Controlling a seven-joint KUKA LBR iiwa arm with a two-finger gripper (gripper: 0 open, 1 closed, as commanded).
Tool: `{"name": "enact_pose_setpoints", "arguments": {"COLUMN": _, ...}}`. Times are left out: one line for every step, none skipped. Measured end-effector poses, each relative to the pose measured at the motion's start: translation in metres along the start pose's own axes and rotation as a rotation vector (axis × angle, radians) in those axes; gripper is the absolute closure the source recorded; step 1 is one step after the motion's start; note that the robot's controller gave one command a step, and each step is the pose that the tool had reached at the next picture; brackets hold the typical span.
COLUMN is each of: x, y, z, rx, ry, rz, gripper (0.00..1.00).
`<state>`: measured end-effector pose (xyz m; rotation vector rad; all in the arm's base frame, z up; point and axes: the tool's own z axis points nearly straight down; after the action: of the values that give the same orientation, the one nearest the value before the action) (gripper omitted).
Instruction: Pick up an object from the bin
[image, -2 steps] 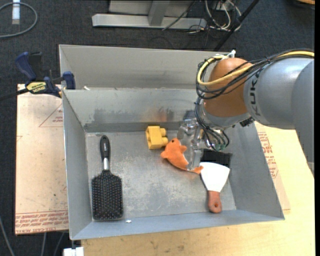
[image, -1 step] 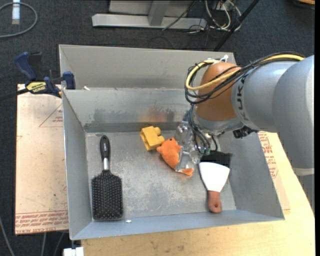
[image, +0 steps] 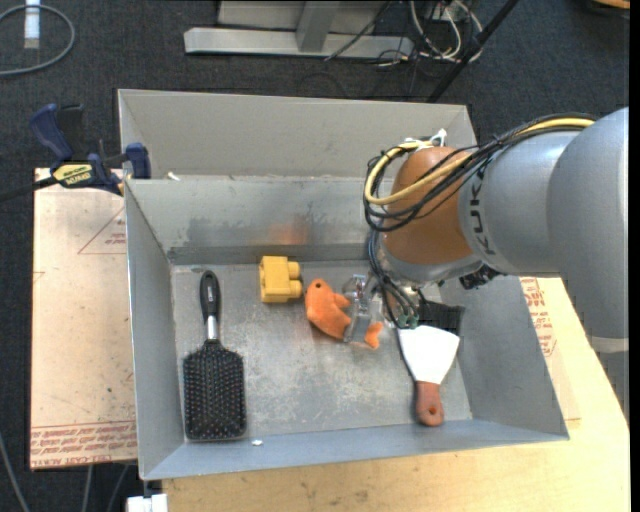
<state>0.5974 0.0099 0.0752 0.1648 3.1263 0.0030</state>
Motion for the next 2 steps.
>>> {"name": "enact_pose_setpoints", "arguments": {"x": 0.000, "y": 0.000, "z": 0.000, "rx": 0.000, "ry": 0.000, "rz": 0.000, "gripper": 1.00}}
{"name": "enact_pose_setpoints", "arguments": {"x": -0.014, "y": -0.004, "z": -0.102, "rx": -0.001, "ry": -0.003, "rz": 0.049, "gripper": 1.00}}
